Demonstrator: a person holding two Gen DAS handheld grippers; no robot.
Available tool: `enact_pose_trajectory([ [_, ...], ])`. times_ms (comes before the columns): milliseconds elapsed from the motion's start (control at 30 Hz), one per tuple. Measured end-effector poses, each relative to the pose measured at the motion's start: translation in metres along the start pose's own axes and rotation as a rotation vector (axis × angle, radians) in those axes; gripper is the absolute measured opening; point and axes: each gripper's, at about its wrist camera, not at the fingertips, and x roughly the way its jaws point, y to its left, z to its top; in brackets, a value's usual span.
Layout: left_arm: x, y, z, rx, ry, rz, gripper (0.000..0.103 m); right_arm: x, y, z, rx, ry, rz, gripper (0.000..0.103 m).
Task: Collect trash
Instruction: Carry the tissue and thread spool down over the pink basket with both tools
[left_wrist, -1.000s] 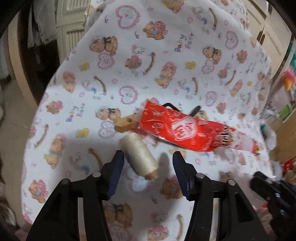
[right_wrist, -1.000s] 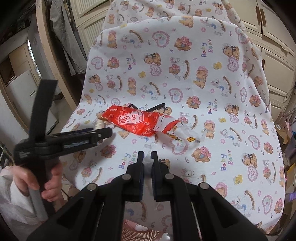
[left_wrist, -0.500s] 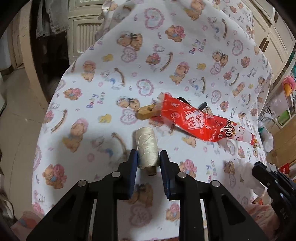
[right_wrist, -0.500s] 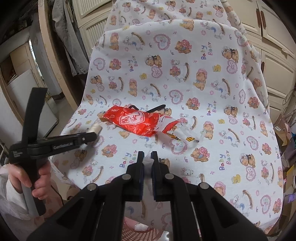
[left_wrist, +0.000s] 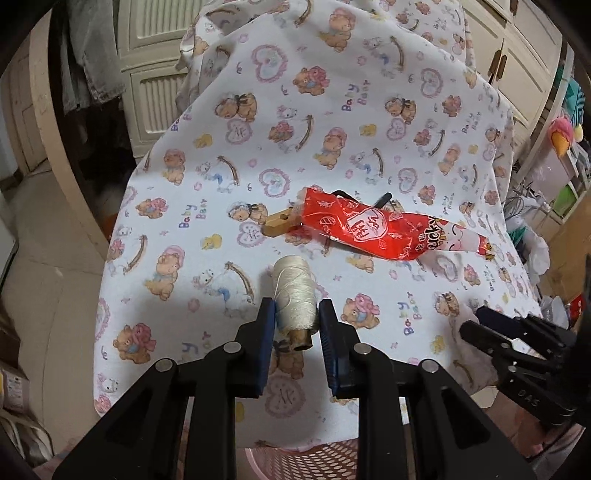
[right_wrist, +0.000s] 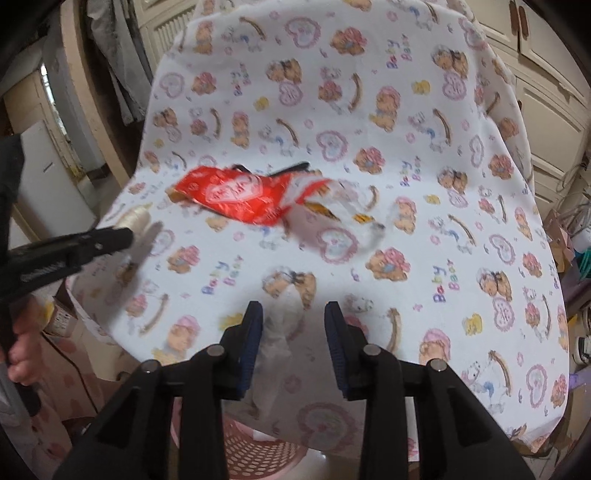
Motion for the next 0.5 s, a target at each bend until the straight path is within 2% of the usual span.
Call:
enact_pose_trajectory([
  [167,0.0,0.002,0.0,-0.003,0.001,0.018,0.022,0.001,-0.002,-0.002,0.003,0.007,0.008,0.031],
  [233,-0.001,0.002,-0.001,0.001,-0.002,0.021,0.022,0.001,0.0,-0.002,-0.004,0.011,0.029,0.015],
  [300,-0.004,0.0,-0.003,0.007,-0.005,0.022,0.022,-0.002,0.002,-0.002,0.001,-0.002,0.027,0.011],
  [500,-0.019,-0.005,-0.009,0.011,0.012,0.005,0.022,-0.023,0.013,0.002,-0.002,-0.057,0.069,0.011],
])
